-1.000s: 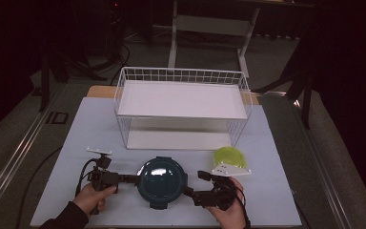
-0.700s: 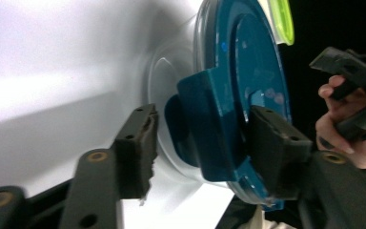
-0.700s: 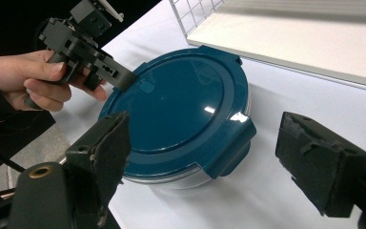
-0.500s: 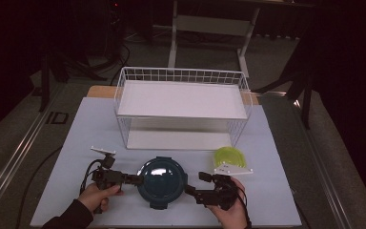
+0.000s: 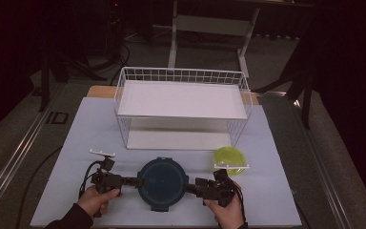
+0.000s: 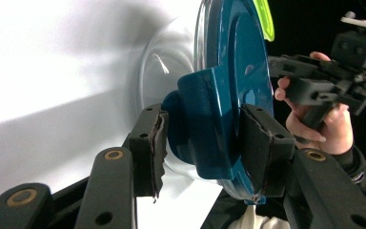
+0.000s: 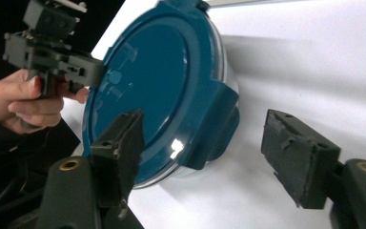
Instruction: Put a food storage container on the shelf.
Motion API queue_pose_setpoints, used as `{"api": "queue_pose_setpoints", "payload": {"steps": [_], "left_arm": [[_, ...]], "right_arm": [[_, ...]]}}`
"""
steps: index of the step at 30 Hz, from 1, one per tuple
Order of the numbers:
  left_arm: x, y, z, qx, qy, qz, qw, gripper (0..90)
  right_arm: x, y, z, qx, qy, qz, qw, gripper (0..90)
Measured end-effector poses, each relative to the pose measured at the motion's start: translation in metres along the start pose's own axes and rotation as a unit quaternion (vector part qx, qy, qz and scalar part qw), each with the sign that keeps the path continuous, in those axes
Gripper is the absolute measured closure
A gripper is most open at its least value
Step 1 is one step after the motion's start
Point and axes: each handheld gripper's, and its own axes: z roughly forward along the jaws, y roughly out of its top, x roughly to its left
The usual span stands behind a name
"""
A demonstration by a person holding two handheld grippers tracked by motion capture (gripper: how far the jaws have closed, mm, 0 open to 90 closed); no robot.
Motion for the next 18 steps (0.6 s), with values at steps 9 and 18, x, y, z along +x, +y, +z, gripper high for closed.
{"api": "queue_pose_setpoints", "payload": {"steps": [9,18], "left_arm": [[-0.002,-0.002,-0.001,0.000,-0.007,0.022,0.9997,54.2],[-0.005,-0.005,-0.002,0.000,-0.003,0.033,0.9995,54.6]], "right_arm": [[-0.013,-0.002,0.012,0.022,0.031,0.064,0.9972,39.9],[-0.012,-0.002,0.015,0.033,0.057,0.093,0.9935,51.9]]}}
